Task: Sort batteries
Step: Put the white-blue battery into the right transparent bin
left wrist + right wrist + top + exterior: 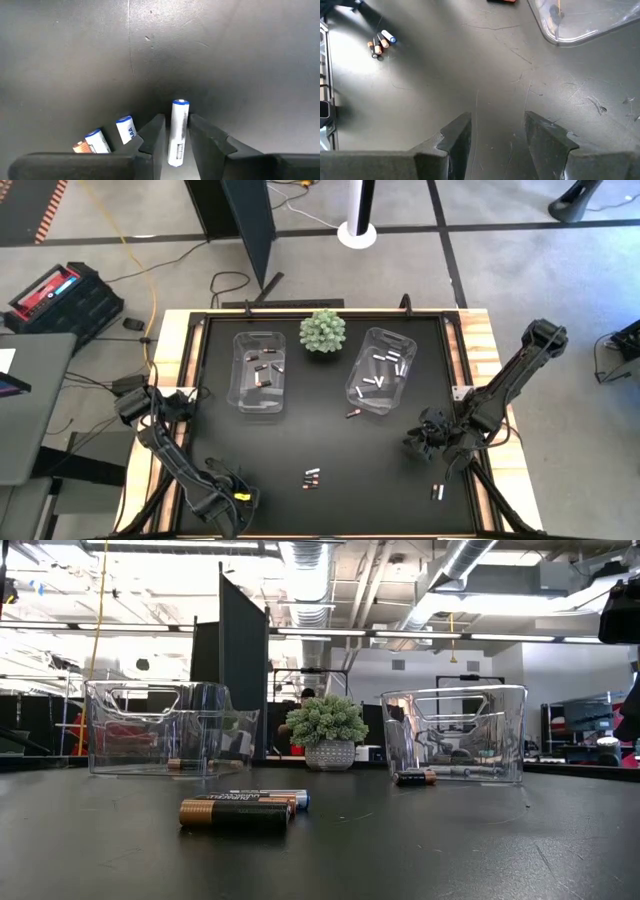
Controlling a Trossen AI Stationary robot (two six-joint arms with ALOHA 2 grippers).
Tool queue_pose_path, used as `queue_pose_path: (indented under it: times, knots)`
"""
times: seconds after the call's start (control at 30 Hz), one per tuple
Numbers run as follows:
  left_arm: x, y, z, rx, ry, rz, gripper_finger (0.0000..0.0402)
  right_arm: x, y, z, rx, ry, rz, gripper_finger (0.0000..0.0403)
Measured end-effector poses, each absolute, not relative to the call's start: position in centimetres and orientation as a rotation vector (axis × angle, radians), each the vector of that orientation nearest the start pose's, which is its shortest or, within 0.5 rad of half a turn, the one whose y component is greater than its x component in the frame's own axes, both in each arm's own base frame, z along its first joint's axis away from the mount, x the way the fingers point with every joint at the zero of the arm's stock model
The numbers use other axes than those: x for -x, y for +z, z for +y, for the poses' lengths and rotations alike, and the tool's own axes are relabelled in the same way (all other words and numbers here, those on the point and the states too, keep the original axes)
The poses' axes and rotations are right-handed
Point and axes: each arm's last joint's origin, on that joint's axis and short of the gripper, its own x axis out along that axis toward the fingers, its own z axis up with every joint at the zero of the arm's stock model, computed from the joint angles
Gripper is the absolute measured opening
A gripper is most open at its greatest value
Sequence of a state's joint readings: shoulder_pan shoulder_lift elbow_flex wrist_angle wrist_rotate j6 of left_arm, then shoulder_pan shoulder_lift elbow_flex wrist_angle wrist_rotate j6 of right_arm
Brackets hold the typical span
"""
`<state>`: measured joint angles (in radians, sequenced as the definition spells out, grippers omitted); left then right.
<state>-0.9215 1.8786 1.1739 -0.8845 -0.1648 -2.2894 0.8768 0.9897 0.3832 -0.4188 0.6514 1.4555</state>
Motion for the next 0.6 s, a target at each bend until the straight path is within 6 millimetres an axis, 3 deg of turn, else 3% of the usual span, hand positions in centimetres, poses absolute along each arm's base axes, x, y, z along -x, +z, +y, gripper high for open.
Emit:
queue_pose_path:
  times: [0.3,0.6]
  knots:
    - [-19.95,14.49,-25.45,1.013,1.041,1.122,0.0025,-11.44,15.62,10.99,-0.663,-0.335,0.69,0.0201]
    - [-19.92,14.44,-25.42,1.008,1.047,1.122,0.0032,-11.44,15.62,11.0,-0.651,-0.33,0.692,0.0201]
